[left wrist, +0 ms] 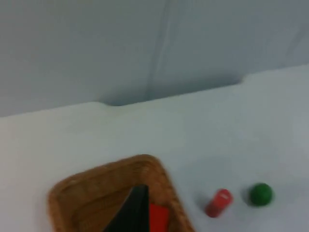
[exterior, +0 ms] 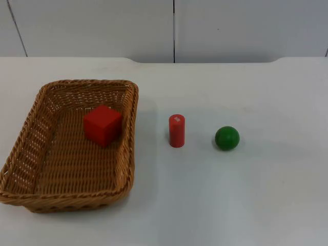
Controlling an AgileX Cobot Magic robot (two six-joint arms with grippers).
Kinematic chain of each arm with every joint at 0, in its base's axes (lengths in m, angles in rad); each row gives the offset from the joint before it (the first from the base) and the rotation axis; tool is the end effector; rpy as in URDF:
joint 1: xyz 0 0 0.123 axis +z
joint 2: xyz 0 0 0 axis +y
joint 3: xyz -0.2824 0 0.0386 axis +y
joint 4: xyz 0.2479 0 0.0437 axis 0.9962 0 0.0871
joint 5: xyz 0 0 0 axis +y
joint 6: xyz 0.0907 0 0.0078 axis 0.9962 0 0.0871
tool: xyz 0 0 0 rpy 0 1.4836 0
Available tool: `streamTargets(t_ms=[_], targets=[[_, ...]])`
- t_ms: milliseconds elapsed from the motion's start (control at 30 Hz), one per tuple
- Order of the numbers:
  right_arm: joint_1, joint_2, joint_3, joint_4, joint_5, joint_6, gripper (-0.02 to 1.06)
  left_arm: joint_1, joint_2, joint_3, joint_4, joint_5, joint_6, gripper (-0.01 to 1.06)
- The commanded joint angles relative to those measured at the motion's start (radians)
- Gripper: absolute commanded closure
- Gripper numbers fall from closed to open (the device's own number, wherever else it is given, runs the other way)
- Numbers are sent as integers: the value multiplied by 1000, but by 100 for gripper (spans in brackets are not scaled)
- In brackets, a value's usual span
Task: Pick up the basket with the left hand and place the object to the left of the red cylinder into the basket with the right hand.
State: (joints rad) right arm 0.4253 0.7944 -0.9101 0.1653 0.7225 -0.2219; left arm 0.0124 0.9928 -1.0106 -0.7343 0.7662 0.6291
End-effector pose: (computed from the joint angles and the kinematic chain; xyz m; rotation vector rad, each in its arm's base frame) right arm 0.1322 0.0708 0.3790 -0.6057 2.0060 0.3126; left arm 0.1957 -0.0399 0.3889 0.3326 2.0265 -0.4622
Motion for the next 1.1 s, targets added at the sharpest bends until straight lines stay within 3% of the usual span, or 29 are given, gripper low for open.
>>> streamTargets(t_ms=[0, 67, 133, 433, 533, 600, 833, 1067], targets=[[-3, -67, 28, 1, 3, 4, 24, -47, -37, 21, 16, 13, -16, 0], [-3, -175, 75, 1, 26, 4, 24, -106, -115, 94, 23, 7, -16, 0], [-3, -198, 84, 1, 37, 4, 24, -108, -133, 105, 25, 7, -16, 0], [-3, -535, 217, -7, 205, 53, 24, -111, -463, 399, 53, -87, -38, 0], [-3, -619, 243, -7, 244, 53, 24, -111, -549, 441, 90, -83, -83, 0], [-3, -712, 268, -7, 289, 65, 24, -111, -621, 461, 170, -78, -176, 0], [6, -794, 297, -89, 389, 107, 24, -111, -799, 470, 404, 24, -358, 0], [6, -794, 350, -116, 384, 121, 24, -111, -900, 505, 557, 115, -480, 0]])
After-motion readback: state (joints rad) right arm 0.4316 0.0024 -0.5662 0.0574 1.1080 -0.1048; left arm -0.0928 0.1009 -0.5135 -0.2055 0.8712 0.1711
